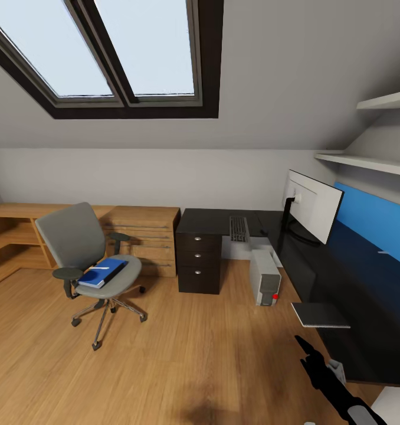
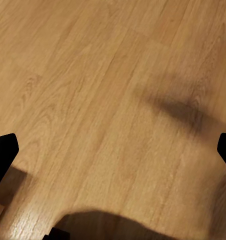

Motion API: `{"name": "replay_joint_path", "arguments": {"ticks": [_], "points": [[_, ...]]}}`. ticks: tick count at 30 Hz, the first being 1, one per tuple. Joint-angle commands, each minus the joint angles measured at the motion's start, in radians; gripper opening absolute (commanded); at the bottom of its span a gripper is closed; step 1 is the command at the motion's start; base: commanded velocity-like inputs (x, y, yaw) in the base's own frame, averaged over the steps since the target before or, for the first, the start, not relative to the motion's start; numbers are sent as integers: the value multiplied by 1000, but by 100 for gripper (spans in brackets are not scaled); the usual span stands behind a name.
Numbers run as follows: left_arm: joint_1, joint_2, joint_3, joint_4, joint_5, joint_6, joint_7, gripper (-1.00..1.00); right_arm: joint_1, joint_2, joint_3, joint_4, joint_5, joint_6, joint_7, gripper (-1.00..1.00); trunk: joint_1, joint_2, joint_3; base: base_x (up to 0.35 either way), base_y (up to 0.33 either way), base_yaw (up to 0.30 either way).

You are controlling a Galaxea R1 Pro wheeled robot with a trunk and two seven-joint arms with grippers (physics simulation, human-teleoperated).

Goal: In the bedroom, organize the workspace by keeping the computer under the desk, ensuring the monitor is on the desk, placing the keyboard on the desk next to the monitor, placing the mouse on the desk next to the keyboard, moving the folder from the swivel chair onto the desk next to the mouse, stacking the notebook on top of the folder with the pen on top of the notebook, and positioning the swivel chair next to the desk.

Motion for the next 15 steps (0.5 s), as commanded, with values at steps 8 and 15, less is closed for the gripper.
{"name": "replay_joint_path", "arguments": {"ticks": [8, 15], "points": [[-1, 0, 2, 0, 7, -3, 0, 100, -1, 4, -6, -1, -37, 8, -2, 100, 0, -1, -1, 0, 0, 0], [-1, -1, 2, 0, 7, -3, 0, 100, -1, 5, -4, -2, -96, 9, -16, 100, 0, -1, -1, 0, 0, 0]]}}
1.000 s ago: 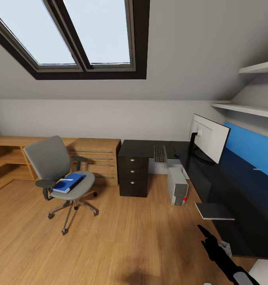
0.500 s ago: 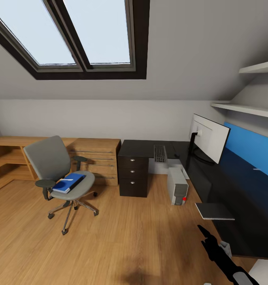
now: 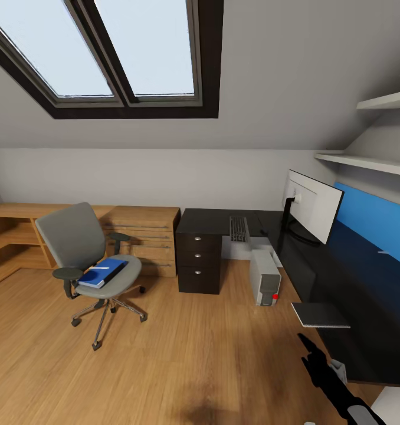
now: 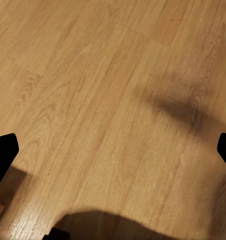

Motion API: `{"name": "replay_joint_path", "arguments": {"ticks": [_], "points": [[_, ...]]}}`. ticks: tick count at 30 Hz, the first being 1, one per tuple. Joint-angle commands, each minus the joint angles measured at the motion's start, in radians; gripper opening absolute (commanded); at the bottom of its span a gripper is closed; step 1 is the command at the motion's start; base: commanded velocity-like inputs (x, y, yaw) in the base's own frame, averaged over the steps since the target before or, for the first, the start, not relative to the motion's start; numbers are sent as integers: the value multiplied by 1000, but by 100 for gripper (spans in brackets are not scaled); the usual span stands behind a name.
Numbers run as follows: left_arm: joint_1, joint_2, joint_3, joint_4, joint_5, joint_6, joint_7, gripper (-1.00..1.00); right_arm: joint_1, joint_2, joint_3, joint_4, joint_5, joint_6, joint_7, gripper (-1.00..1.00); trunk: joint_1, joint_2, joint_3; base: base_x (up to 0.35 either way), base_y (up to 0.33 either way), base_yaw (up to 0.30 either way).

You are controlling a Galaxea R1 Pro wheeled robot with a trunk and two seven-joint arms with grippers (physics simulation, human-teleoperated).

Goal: In the bedroom, organize the workspace by keeping the computer under the desk, ensuring the monitor is on the desk, placing the keyboard on the desk next to the monitor, placing the mouse on the desk next to the keyboard, moving the folder from the swivel chair onto the desk next to the mouse, stacking the notebook on top of the folder with the pen on top of the notebook, and positioning the swivel chair next to the desk.

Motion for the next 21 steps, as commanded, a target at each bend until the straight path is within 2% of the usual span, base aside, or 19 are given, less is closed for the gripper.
{"name": "replay_joint_path", "arguments": {"ticks": [1, 10, 21], "points": [[-1, -1, 1, 0, 8, -3, 0, 100, -1, 1, -3, 0, -11, 9, -1, 100, 0, -1, -1, 0, 0, 0], [-1, -1, 1, 0, 8, -3, 0, 100, -1, 4, -4, -14, -30, 9, -65, 100, 0, -1, -1, 0, 0, 0], [-1, -1, 1, 0, 8, -3, 0, 100, -1, 30, -3, -77, -77, 9, -160, 100, 0, -1, -1, 0, 0, 0]]}}
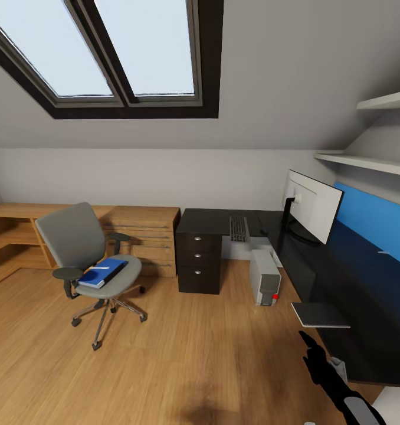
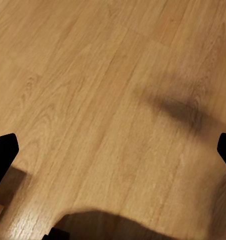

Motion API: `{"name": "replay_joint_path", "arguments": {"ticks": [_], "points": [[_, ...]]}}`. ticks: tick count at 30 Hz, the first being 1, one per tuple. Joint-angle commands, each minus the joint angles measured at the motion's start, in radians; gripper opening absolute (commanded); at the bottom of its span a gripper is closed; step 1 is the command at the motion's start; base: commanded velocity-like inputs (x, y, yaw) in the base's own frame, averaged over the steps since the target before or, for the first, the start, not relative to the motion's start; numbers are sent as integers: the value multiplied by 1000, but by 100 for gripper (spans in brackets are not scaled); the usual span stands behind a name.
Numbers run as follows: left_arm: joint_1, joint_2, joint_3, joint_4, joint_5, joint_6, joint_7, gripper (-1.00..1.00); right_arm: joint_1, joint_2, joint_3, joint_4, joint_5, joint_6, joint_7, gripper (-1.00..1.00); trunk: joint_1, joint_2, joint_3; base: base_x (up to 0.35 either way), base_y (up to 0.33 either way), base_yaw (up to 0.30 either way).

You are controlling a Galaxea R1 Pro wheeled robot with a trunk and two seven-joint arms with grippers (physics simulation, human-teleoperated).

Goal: In the bedroom, organize the workspace by keeping the computer under the desk, ensuring the monitor is on the desk, placing the keyboard on the desk next to the monitor, placing the mouse on the desk next to the keyboard, moving the folder from the swivel chair onto the desk next to the mouse, stacking the notebook on top of the folder with the pen on top of the notebook, and positioning the swivel chair next to the desk.

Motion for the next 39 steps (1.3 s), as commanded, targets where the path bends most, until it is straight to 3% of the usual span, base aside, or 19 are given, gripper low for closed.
{"name": "replay_joint_path", "arguments": {"ticks": [1, 16, 28, 39], "points": [[-1, -1, 1, 0, 8, -3, 0, 100, -1, 1, -5, -3, -10, 9, -4, 100, 0, -1, -1, 0, 0, 0], [-1, 0, -1, 14, 8, -18, 0, 100, -4, 5, -4, -27, -47, 7, -71, 100, 0, -1, -1, 0, 0, 0], [-1, 1, -2, 18, 8, -19, 0, 100, -4, 4, -3, -32, -141, 8, -78, 100, 0, -1, -1, 0, 0, 0], [-1, 1, -2, 19, 8, -19, 0, 100, -3, 1, 0, -32, -156, 10, -74, 100, 0, -1, -1, 0, 0, 0]]}}
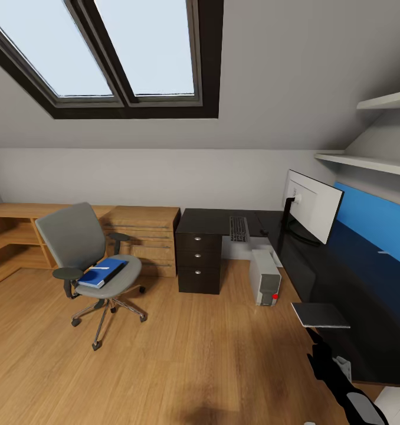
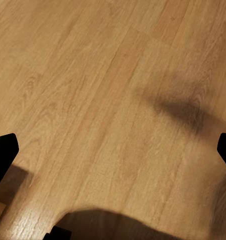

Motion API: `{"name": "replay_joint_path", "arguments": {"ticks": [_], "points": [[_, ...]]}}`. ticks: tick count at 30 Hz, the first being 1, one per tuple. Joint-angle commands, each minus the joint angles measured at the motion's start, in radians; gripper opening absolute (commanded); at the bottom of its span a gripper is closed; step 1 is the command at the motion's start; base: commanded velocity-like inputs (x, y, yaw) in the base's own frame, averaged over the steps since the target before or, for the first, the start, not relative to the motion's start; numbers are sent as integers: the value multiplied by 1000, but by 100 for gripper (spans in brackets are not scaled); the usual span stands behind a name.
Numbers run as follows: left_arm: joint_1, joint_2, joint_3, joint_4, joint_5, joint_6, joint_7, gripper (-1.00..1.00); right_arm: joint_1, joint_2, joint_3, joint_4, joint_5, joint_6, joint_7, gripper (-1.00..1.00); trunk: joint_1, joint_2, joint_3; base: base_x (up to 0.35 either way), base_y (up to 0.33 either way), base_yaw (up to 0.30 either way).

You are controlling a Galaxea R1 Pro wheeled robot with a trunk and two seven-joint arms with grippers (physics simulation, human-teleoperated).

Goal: In the bedroom, organize the workspace by keeping the computer under the desk, ensuring the monitor is on the desk, placing the keyboard on the desk next to the monitor, placing the mouse on the desk next to the keyboard, moving the folder from the swivel chair onto the desk next to the mouse, stacking the notebook on top of the folder with the pen on top of the notebook, and positioning the swivel chair next to the desk.

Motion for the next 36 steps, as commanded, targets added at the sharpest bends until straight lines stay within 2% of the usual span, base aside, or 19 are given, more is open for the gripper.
{"name": "replay_joint_path", "arguments": {"ticks": [1, 20, 36], "points": [[-1, -1, 1, 0, 7, -3, 0, 100, -1, 0, -5, 0, -8, 10, 2, 100, 0, -1, -1, 0, 0, 0], [-1, -2, 1, 0, 7, -3, 0, 100, -1, -5, -7, 0, -9, 45, 17, 100, 0, -1, -1, 0, 0, 0], [-1, -2, 1, 0, 7, -17, 0, 100, -1, -9, -6, 1, -7, 48, 90, 100, 0, -1, -1, 0, 0, 0]]}}
